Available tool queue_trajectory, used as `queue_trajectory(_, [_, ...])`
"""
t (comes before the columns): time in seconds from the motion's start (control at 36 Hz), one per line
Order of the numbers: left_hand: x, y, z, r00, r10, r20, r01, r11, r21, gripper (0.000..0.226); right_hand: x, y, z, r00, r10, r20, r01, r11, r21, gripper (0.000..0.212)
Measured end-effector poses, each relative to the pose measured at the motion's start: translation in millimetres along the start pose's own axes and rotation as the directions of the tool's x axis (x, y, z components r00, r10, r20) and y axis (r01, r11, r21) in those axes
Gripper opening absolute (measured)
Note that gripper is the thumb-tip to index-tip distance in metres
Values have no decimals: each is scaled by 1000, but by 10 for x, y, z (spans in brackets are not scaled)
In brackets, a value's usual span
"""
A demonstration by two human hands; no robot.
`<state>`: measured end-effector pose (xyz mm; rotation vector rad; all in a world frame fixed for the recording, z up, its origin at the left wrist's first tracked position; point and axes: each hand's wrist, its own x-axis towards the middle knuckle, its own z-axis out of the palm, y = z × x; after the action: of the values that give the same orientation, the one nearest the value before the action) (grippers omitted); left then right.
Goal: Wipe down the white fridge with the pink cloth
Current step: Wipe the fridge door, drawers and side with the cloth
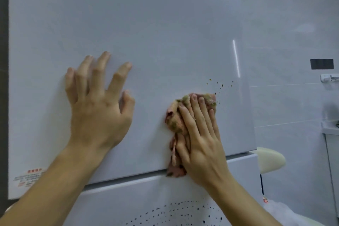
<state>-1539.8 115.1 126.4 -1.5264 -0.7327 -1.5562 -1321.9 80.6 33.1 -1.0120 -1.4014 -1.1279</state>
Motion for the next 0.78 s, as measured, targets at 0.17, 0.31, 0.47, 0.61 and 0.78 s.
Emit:
queue_trajectory(0.17, [-49,58,53,994,71,80,-79,993,90,61,557,68,10,995,97,-24,-99,990,-100,84])
queue_trajectory(0.31, [-33,143,57,995,36,91,-43,996,82,62,1061,136,32,981,177,-78,-185,978,-98,74])
queue_trajectory(0.47, [-20,188,53,995,9,96,-17,997,75,60,872,210,110,982,128,-138,-139,987,-76,60])
queue_trajectory(0.61, [-24,196,53,996,12,87,-18,998,64,58,342,247,27,994,87,-62,-92,993,-79,58])
queue_trajectory(0.78, [-45,259,106,997,-4,77,-2,996,85,60,96,306,-59,997,78,-7,-79,995,-65,70])
